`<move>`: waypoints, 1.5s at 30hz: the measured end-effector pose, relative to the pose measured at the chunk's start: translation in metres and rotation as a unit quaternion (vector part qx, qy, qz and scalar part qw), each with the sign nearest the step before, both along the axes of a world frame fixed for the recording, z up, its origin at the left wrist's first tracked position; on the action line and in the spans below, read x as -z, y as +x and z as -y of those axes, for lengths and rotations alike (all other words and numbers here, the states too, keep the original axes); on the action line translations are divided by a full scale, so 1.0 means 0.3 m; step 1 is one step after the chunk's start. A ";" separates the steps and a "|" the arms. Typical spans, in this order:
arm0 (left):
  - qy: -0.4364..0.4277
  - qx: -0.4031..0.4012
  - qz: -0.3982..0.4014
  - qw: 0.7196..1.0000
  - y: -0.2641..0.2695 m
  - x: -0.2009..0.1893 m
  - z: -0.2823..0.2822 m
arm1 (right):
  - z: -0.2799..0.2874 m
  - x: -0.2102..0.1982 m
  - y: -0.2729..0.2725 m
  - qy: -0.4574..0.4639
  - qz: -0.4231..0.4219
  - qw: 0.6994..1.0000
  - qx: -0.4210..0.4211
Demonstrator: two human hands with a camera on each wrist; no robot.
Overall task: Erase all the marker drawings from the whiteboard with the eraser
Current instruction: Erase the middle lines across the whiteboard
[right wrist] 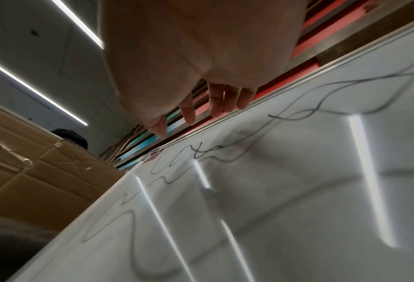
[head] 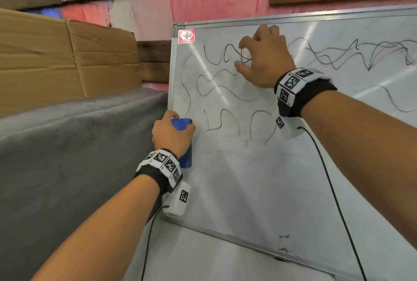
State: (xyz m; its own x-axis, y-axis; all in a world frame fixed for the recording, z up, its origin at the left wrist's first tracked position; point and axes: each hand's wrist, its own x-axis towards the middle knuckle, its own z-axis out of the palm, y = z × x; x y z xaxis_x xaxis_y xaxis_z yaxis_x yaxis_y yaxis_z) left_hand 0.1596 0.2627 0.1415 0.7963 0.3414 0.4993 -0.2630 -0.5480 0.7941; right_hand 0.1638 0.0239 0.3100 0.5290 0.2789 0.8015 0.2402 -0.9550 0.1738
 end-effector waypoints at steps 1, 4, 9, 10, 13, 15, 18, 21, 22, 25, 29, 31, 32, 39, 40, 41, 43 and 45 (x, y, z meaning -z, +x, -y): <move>0.005 0.001 -0.002 1.000 0.001 0.014 -0.008 | 0.005 -0.030 0.010 -0.003 0.010 1.000 0.014; 0.006 0.007 -0.007 1.000 0.004 0.062 -0.037 | 0.026 -0.104 0.041 -0.018 0.027 0.996 0.078; 0.001 0.006 -0.028 1.000 -0.009 0.114 -0.059 | 0.054 -0.166 0.080 -0.030 -0.003 0.990 0.136; 0.005 0.005 -0.034 0.999 -0.012 0.122 -0.060 | 0.057 -0.174 0.085 -0.023 0.000 0.990 0.142; 0.017 0.002 -0.043 0.999 -0.008 0.133 -0.070 | 0.056 -0.193 0.094 -0.016 0.007 0.987 0.162; 0.027 -0.003 -0.050 0.998 0.001 0.131 -0.075 | 0.055 -0.192 0.093 -0.019 0.008 0.986 0.167; 0.036 -0.007 -0.058 0.998 0.012 0.122 -0.076 | 0.054 -0.174 0.090 -0.018 0.008 0.985 0.170; 0.049 -0.022 -0.056 0.997 0.014 0.123 -0.083 | 0.049 -0.158 0.086 -0.020 0.013 0.985 0.171; 0.052 -0.028 -0.060 0.996 0.014 0.128 -0.088 | 0.048 -0.156 0.085 -0.021 0.017 0.985 0.170; 0.055 -0.031 -0.059 0.996 0.007 0.146 -0.098 | 0.052 -0.152 0.080 -0.021 0.026 0.984 0.174; 0.038 0.001 -0.019 0.999 0.018 0.125 -0.089 | 0.049 -0.144 0.084 -0.011 0.030 0.983 0.180; 0.020 0.008 -0.012 1.000 0.031 0.098 -0.071 | 0.043 -0.134 0.085 -0.003 0.031 0.983 0.182; 0.012 0.008 -0.010 1.000 0.036 0.089 -0.062 | 0.042 -0.130 0.084 0.000 0.031 0.983 0.183; 0.027 -0.003 -0.015 1.000 0.043 0.119 -0.067 | 0.038 -0.124 0.078 0.011 0.034 0.984 0.177; 0.031 -0.006 -0.016 0.999 0.044 0.117 -0.069 | 0.037 -0.123 0.076 0.010 0.035 0.984 0.176; 0.033 -0.007 -0.016 0.999 0.046 0.113 -0.071 | 0.037 -0.123 0.074 0.010 0.036 0.984 0.174; 0.031 -0.006 -0.009 0.999 0.048 0.098 -0.069 | 0.037 -0.120 0.071 0.013 0.041 0.985 0.170; 0.026 -0.002 0.000 1.000 0.051 0.081 -0.067 | 0.034 -0.118 0.070 0.016 0.043 0.985 0.167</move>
